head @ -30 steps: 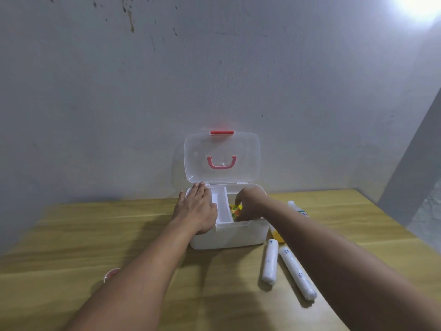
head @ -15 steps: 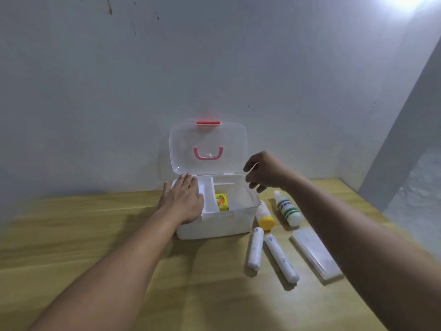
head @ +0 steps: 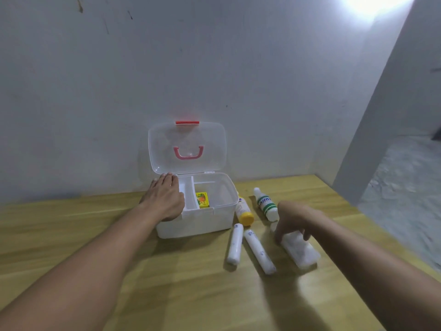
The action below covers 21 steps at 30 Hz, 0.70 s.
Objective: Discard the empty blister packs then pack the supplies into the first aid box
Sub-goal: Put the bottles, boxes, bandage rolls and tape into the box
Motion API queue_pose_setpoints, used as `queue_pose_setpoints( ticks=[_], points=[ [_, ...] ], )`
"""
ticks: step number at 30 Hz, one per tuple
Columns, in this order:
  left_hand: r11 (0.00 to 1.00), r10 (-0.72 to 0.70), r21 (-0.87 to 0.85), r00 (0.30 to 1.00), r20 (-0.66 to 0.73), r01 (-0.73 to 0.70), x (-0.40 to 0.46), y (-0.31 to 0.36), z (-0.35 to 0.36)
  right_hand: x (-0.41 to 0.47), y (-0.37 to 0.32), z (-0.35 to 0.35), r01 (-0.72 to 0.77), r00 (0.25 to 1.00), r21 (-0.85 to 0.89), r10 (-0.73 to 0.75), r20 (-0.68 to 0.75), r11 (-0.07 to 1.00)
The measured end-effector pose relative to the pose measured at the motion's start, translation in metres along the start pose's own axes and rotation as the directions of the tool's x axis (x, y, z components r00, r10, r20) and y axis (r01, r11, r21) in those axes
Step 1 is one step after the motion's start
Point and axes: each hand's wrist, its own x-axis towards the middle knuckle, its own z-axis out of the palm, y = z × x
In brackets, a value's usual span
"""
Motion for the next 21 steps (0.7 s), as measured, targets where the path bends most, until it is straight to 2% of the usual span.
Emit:
queue_pose_setpoints(
  ticks=[2, 5, 8, 11, 14, 21],
  points=[
    [1.000, -0.008, -0.004, 1.000, 0.004, 0.008, 0.000, -0.001, 0.002, -0.005, -0.005, -0.015, 0.041, 0.999, 0.076, -0.042, 0.012, 0.996],
    [1.000, -0.011, 0.003, 1.000, 0.019, 0.011, 0.001, -0.001, 0.004, -0.012, -0.020, -0.049, 0.174, 0.985, 0.286, -0.168, -0.048, 0.942],
    [1.000, -0.019, 0.004, 1.000, 0.024, 0.019, 0.001, -0.001, 0.005, -0.012, -0.043, -0.078, 0.286, 0.955, 0.430, -0.220, -0.197, 0.857],
    [1.000, -0.021, 0.004, 0.999, 0.037, 0.021, 0.000, -0.001, 0.005, -0.001, -0.072, -0.087, 0.349, 0.918, 0.484, -0.190, -0.348, 0.802],
    [1.000, -0.029, 0.000, 0.999, 0.034, 0.029, 0.000, 0.001, 0.004, 0.011, -0.100, -0.080, 0.356, 0.907, 0.541, -0.141, -0.397, 0.762],
    [0.999, -0.039, -0.012, 0.999, 0.032, 0.040, -0.001, 0.001, 0.004, 0.031, -0.136, -0.046, 0.291, 0.929, 0.533, -0.102, -0.356, 0.794]
  ],
)
